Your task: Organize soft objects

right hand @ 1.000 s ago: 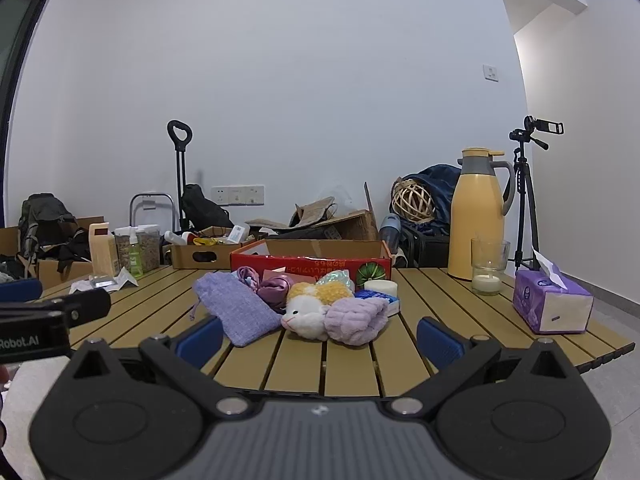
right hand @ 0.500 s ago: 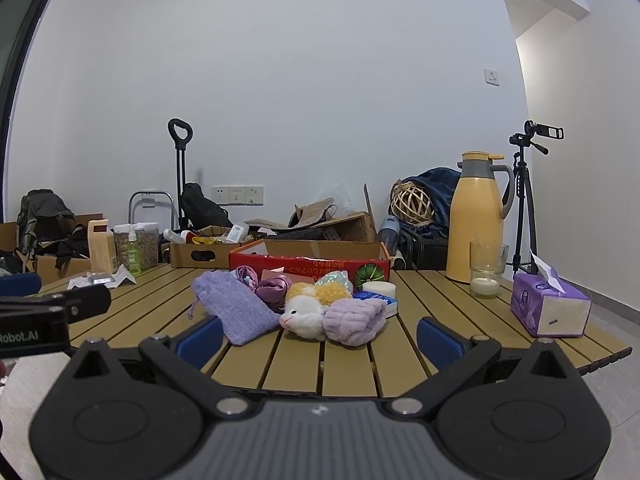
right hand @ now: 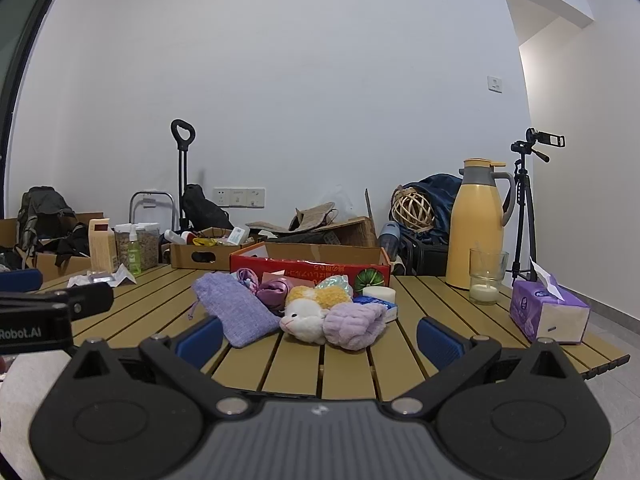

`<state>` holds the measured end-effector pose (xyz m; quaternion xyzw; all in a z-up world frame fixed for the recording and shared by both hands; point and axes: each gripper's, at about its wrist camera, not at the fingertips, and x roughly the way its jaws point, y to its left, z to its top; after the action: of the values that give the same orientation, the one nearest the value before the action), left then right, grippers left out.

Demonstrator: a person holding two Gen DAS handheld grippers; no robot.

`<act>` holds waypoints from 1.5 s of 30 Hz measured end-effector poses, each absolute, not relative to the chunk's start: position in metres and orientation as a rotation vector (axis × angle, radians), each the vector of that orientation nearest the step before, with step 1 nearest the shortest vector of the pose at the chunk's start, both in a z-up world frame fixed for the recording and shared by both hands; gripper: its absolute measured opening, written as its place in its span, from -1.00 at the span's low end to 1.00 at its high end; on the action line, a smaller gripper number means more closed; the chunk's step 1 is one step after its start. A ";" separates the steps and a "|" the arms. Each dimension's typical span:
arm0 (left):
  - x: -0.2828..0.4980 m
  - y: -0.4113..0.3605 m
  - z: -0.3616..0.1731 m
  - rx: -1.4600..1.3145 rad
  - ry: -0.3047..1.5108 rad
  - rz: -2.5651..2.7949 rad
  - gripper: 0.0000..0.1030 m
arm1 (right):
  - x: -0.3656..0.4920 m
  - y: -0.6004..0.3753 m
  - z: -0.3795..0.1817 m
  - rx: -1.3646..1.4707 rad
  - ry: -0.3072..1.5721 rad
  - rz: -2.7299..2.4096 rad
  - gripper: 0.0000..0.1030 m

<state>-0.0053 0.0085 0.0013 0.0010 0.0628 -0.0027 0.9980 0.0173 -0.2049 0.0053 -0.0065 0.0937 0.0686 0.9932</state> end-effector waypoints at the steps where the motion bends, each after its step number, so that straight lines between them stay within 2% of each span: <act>1: -0.005 0.008 0.001 0.002 0.126 -0.006 1.00 | 0.017 -0.205 0.005 -0.013 0.188 0.137 1.00; 33: -0.003 0.005 -0.003 0.004 0.138 -0.014 1.00 | 0.023 -0.203 0.003 -0.014 0.212 0.139 1.00; 41: 0.037 -0.001 -0.007 0.014 0.127 -0.040 1.00 | 0.051 -0.211 -0.002 0.007 0.240 0.164 1.00; 45: 0.083 0.004 -0.005 -0.014 0.220 -0.098 1.00 | 0.091 -0.224 0.001 0.074 0.251 0.143 1.00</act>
<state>0.0830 0.0035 -0.0051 -0.0071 0.1098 -0.0490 0.9927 0.0907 -0.2243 0.0012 0.0370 0.1249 0.0710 0.9889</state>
